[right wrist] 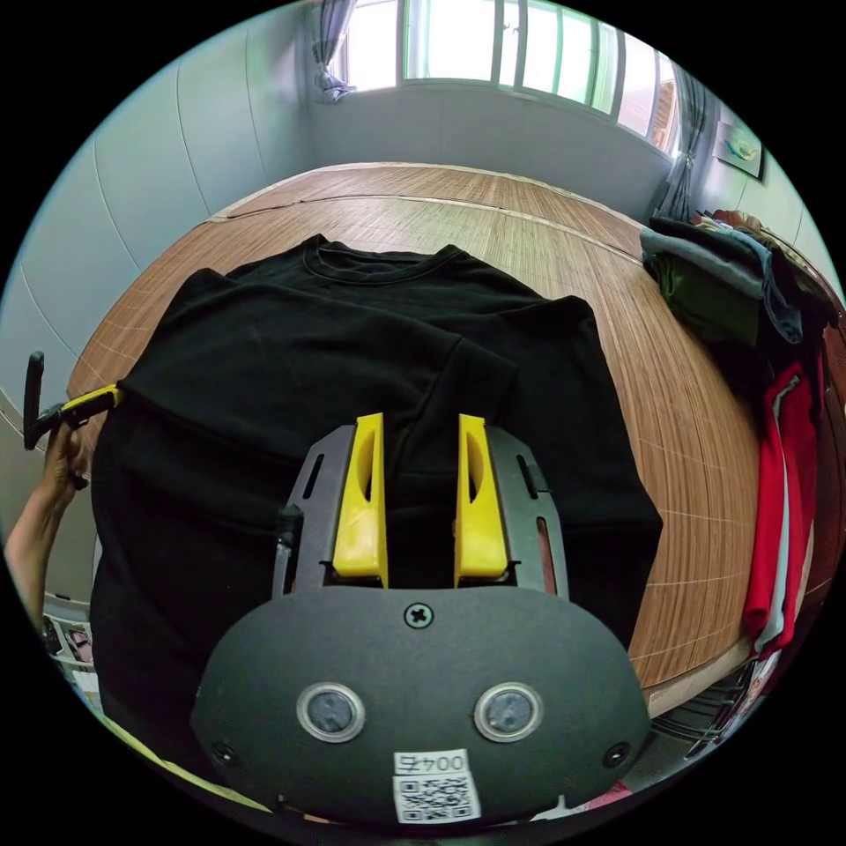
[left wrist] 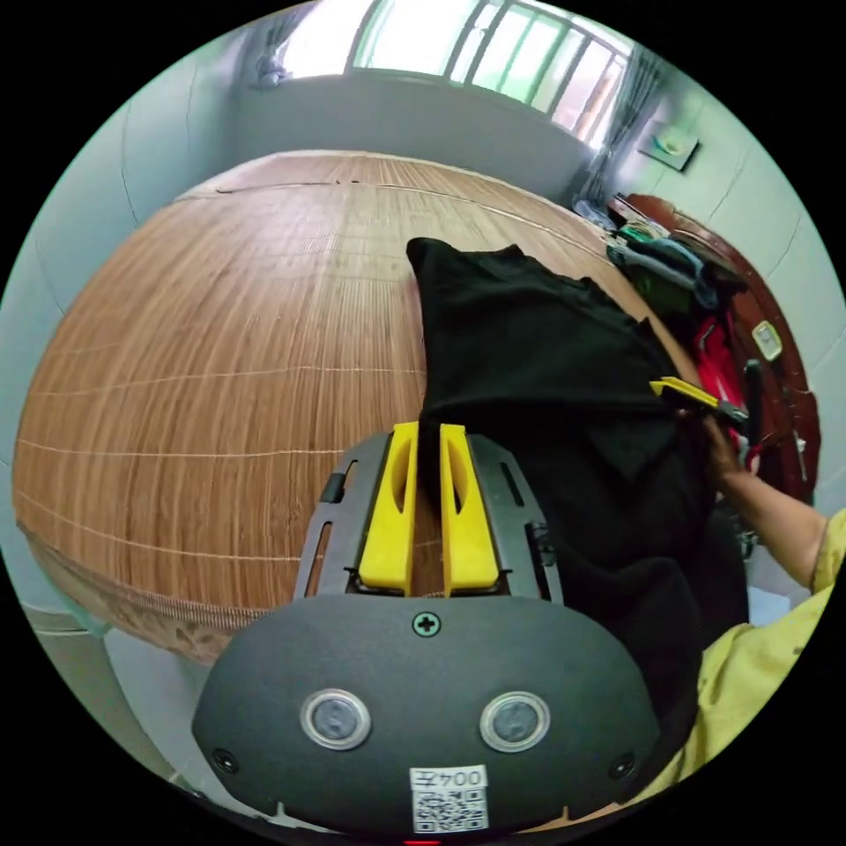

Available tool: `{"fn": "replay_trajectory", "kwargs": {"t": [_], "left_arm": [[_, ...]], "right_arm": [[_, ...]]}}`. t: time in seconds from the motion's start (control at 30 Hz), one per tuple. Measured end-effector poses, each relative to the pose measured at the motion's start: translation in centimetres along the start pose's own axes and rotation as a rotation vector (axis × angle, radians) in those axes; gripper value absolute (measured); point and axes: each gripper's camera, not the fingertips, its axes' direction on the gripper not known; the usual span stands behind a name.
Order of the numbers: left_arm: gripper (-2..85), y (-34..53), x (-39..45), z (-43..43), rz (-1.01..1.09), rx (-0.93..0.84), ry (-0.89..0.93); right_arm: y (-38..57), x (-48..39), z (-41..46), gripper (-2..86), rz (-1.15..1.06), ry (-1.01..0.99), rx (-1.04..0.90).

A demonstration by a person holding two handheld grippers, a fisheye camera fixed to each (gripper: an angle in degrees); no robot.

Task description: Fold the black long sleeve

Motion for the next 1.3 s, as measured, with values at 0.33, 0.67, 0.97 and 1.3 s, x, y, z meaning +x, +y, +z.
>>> {"fn": "replay_trajectory", "kwargs": {"t": [0.33, 0.67, 0.97, 1.3], "left_arm": [[13.7, -14.3, -10.1, 0.9, -0.155, 0.021, 0.384], [17.3, -25.7, -16.3, 15.5, -0.474, -0.243, 0.609], [4.4, -30.2, -11.0, 14.8, -0.108, -0.139, 0.229], [6.5, -28.6, -13.1, 17.5, -0.199, -0.123, 0.308]], "right_arm": [[1.4, -0.9, -0.6, 12.5, -0.001, 0.002, -0.001], [2.0, -0.8, -1.4, 12.5, -0.003, 0.0, 0.0], [1.8, 0.2, -2.0, 12.5, -0.003, -0.006, 0.001], [0.8, 2.2, -2.6, 12.5, -0.001, -0.008, 0.002]]}}
